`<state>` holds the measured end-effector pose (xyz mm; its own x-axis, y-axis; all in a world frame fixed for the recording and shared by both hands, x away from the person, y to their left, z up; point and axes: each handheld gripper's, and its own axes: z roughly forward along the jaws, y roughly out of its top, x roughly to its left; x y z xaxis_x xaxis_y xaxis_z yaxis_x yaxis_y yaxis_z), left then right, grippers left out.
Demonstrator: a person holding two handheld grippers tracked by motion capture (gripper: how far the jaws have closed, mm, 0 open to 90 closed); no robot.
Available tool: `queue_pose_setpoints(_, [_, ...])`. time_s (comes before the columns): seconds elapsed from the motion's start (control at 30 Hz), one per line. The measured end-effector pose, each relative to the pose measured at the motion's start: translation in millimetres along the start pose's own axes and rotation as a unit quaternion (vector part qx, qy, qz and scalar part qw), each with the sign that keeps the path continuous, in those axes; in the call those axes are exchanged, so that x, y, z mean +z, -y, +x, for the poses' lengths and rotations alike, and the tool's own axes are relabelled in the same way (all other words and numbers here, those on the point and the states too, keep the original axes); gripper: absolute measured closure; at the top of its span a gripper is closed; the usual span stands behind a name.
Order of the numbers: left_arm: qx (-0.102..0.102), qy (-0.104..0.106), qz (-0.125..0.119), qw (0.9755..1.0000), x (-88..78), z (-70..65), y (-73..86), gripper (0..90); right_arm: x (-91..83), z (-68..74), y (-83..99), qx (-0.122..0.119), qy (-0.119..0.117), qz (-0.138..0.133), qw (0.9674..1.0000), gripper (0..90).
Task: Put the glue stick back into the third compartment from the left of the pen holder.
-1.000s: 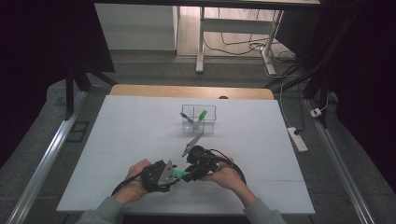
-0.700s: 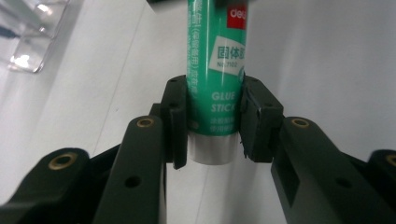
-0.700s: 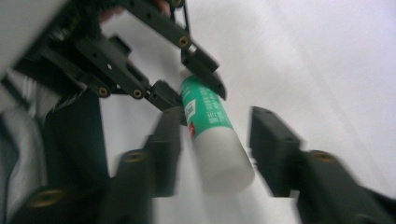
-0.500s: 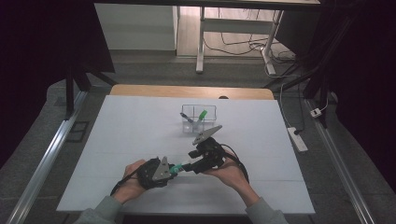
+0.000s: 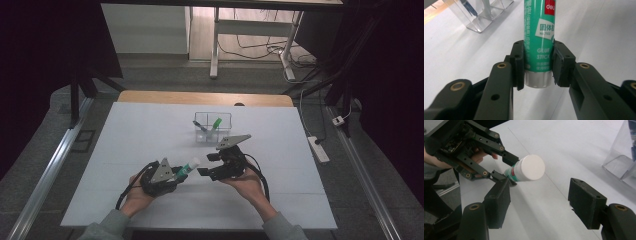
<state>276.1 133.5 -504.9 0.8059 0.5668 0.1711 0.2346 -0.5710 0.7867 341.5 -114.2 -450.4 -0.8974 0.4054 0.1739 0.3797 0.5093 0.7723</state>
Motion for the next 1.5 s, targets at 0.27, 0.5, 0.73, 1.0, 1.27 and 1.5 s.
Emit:
queue_pose_setpoints(0.27, [-0.002, 0.007, -0.015, 0.9999, 1.6, -4.4, -2.6, 65.4, 9.5, 3.3, 1.6, 0.005, -0.012, -0.002, 0.9999, 36.8])
queue_pose_setpoints(0.5, [0.005, 0.015, -0.016, 0.9997, 5.8, -9.3, -5.1, 65.3, 12.4, 4.3, 3.6, 0.014, -0.024, -0.013, 0.9995, 51.6])
queue_pose_setpoints(0.73, [0.008, 0.014, -0.011, 0.9998, 9.4, -11.6, -5.7, 64.9, 11.1, 1.9, 3.8, 0.028, -0.053, -0.022, 0.9979, 61.4])
queue_pose_setpoints(1.0, [-0.016, 0.0, -0.014, 0.9998, 7.1, -6.8, -3.9, 52.0, 6.8, 7.4, 1.1, 0.011, -0.033, -0.032, 0.9989, 64.5])
queue_pose_setpoints(1.27, [-0.061, 0.002, -0.016, 0.998, -7.9, 4.5, 7.0, 39.9, -12.4, -0.7, 0.3, 0.01, 0.007, -0.061, 0.998, 64.6])
queue_pose_setpoints(1.5, [-0.078, -0.004, -0.004, 0.997, -29.0, 10.1, 24.2, 36.5, -35.2, -8.9, -4.8, 0.016, 0.037, -0.087, 0.9954, 64.6])
